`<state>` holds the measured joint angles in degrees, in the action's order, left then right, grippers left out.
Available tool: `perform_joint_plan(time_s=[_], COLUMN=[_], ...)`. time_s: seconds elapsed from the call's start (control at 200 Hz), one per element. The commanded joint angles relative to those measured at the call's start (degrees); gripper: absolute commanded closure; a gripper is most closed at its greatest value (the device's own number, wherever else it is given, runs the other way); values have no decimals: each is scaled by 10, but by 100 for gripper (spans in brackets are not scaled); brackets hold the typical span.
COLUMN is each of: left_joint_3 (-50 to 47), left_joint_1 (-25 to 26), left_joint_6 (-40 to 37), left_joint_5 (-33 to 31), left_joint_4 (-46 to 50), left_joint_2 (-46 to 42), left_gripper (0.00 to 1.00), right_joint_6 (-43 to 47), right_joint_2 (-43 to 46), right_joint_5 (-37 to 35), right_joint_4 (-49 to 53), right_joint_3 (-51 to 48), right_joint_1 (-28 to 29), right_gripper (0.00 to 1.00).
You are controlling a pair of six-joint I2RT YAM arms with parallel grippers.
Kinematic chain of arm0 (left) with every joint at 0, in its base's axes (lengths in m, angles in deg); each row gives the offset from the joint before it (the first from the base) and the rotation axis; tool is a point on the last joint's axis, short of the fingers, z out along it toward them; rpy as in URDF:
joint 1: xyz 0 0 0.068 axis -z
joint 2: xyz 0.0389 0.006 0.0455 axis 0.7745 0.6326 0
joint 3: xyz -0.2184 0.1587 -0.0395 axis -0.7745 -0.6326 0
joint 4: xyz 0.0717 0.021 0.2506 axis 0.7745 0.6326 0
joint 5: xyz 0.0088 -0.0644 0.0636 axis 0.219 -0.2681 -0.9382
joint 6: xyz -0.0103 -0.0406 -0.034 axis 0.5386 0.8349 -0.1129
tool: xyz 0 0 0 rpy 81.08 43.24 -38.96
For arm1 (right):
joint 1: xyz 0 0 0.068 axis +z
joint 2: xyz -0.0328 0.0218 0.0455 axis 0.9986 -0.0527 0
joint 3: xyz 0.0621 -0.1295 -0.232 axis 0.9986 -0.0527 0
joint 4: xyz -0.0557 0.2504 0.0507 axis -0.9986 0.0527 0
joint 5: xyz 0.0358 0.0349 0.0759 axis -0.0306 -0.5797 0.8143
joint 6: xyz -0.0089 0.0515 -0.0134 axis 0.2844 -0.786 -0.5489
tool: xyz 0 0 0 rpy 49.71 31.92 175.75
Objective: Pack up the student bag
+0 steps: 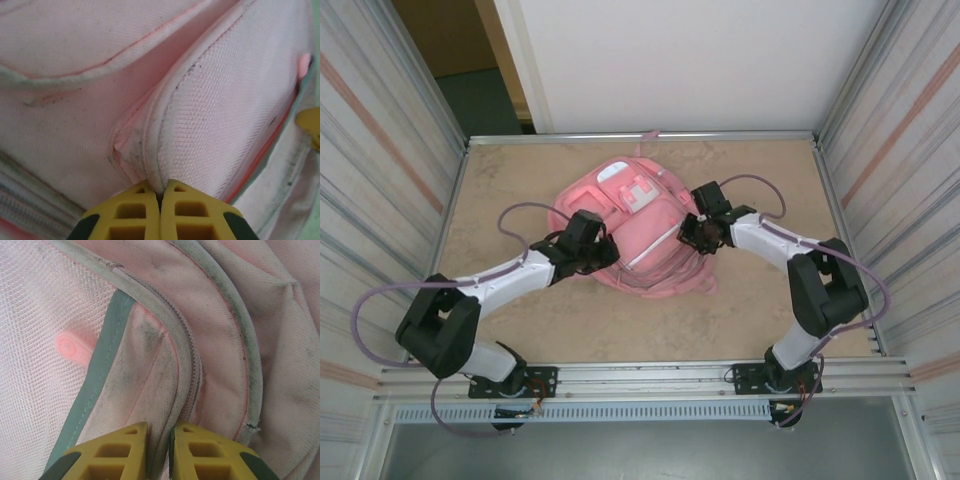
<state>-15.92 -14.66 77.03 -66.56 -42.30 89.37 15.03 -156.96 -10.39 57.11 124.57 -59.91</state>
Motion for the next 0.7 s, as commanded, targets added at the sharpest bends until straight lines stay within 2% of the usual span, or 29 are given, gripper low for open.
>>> perform_joint_plan(time_s=[0.0,0.13,0.246,0.331,0.401,0.486,0.551,0.616,0.696], left_joint_3=[-27,-54,-72,-61,-59,-60,-55,-43,-33], left_joint_1=[2,3,-2,-2,2,3,0,-4,-8], left_joint_6=[4,32,104,156,188,224,251,281,284], left_joint_5=[-20,-1,26,57,61,55,55,71,107], left_joint_4=[4,3,-16,-13,-19,-20,-4,14,6], left_joint_2=[-47,-82,-94,-90,-89,-86,-80,-70,-60], left_gripper=[100,100,100,100,100,100,100,100,100], right_joint_6=[50,79,127,155,175,175,179,189,109], right_joint_2=[-46,-103,-119,-76,-21,46,97,136,154], right_joint_5=[46,78,77,68,26,-14,-43,-92,-138], right_joint_4=[-66,-85,-80,-81,-83,-82,-68,-26,47], right_joint_3=[37,88,120,100,61,3,-35,-50,-37], right_joint_1=[0,-6,-13,-13,-7,-2,20,71,142], right_gripper=[83,80,68,57,44,41,39,39,40])
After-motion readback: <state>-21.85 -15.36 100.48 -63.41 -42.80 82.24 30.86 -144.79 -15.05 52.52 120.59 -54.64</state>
